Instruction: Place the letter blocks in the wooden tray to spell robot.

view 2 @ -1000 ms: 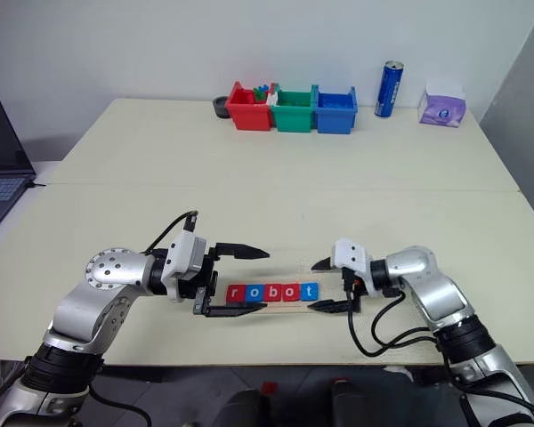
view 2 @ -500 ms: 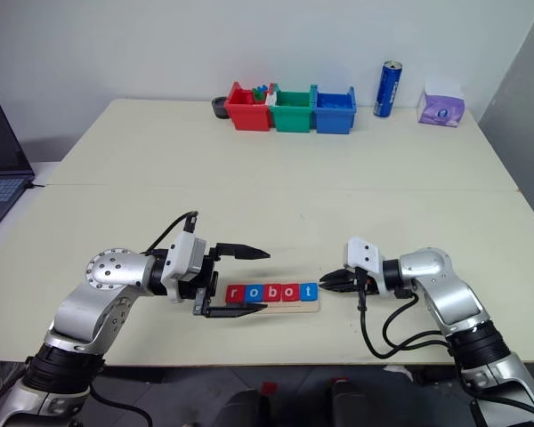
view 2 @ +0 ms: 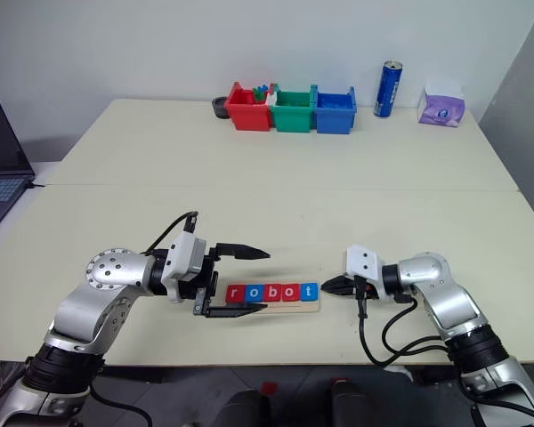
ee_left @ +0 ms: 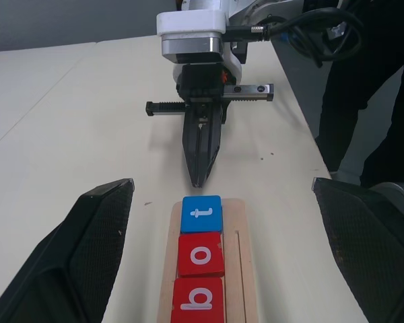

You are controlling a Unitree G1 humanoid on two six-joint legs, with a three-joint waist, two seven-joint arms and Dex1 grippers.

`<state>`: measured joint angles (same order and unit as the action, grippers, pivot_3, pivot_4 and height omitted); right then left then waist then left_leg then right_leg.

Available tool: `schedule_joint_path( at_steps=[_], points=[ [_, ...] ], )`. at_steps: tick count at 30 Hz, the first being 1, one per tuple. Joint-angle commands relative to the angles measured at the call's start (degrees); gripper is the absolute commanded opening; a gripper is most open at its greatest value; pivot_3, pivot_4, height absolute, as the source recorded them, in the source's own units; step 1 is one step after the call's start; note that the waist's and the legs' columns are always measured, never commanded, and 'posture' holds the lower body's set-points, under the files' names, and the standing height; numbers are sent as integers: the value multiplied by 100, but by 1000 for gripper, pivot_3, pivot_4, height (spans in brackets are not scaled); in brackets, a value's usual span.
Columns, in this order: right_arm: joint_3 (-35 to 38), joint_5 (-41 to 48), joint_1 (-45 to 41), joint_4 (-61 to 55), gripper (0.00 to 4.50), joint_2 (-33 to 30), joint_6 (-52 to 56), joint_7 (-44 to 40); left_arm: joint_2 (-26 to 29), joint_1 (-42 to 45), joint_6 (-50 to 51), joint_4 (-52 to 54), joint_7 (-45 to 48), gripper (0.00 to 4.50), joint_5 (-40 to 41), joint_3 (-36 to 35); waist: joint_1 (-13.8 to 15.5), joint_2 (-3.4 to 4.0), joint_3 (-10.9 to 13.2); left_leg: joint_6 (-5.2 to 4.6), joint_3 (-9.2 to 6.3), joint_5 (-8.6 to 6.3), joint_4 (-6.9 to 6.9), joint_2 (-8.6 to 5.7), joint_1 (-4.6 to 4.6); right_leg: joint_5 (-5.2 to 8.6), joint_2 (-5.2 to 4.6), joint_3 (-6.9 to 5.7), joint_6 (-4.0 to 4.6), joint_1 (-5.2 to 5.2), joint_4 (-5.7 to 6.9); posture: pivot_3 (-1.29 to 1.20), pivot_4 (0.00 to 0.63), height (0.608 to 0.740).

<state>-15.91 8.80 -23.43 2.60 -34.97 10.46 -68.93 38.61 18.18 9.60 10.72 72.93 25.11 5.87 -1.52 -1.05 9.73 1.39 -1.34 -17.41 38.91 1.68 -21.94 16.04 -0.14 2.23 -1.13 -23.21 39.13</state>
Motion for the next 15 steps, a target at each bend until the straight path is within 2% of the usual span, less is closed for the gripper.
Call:
schedule_joint_path(
  at_steps=[1, 15],
  points=[
    [-25, -1, -3, -101, 51, 51, -109, -3, 19, 0, -58, 129, -29, 4500, 8, -59, 0, 0, 0, 0, 0, 0, 0, 0, 0, 0, 0, 0, 0, 0, 0, 0, 150, 740],
    [-116, -36, -80, -87, 51, 281, -58, 24, 33, 18, -40, 129, -42, 4500, 8, -63, 0, 0, 0, 0, 0, 0, 0, 0, 0, 0, 0, 0, 0, 0, 1, 0, 150, 740]
  ],
)
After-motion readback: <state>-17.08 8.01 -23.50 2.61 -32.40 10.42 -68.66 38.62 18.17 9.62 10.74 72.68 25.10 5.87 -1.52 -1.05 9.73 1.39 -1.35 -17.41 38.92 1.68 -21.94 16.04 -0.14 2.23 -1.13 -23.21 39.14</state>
